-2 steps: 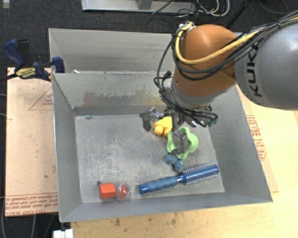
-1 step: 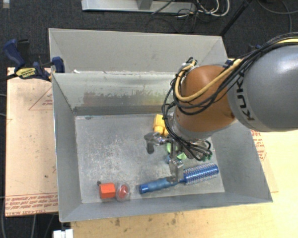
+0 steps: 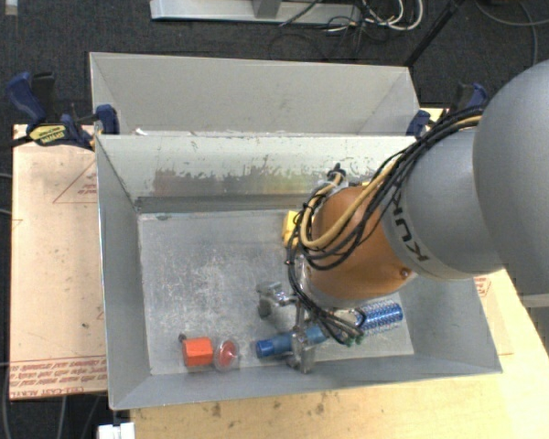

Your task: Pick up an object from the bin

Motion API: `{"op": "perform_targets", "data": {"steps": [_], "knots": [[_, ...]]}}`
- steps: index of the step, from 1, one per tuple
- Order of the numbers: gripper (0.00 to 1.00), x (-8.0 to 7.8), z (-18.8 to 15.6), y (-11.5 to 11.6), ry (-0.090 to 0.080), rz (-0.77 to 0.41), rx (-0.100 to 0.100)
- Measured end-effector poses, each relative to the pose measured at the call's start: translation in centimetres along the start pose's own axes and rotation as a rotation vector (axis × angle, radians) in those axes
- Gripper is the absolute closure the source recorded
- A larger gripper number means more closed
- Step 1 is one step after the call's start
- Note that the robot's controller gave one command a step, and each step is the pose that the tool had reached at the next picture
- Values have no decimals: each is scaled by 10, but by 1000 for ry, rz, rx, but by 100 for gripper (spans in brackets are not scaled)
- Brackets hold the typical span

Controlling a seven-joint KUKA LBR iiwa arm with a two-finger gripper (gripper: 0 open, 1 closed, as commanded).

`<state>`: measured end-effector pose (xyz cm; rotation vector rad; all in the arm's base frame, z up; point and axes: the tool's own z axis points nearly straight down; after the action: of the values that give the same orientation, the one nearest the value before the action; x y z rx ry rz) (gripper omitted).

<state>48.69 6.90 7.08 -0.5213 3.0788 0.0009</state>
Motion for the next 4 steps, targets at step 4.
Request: {"op": "perform_targets", "data": {"steps": [4], "knots": [[100,-39,-65,-20,24,-25,-5]]}}
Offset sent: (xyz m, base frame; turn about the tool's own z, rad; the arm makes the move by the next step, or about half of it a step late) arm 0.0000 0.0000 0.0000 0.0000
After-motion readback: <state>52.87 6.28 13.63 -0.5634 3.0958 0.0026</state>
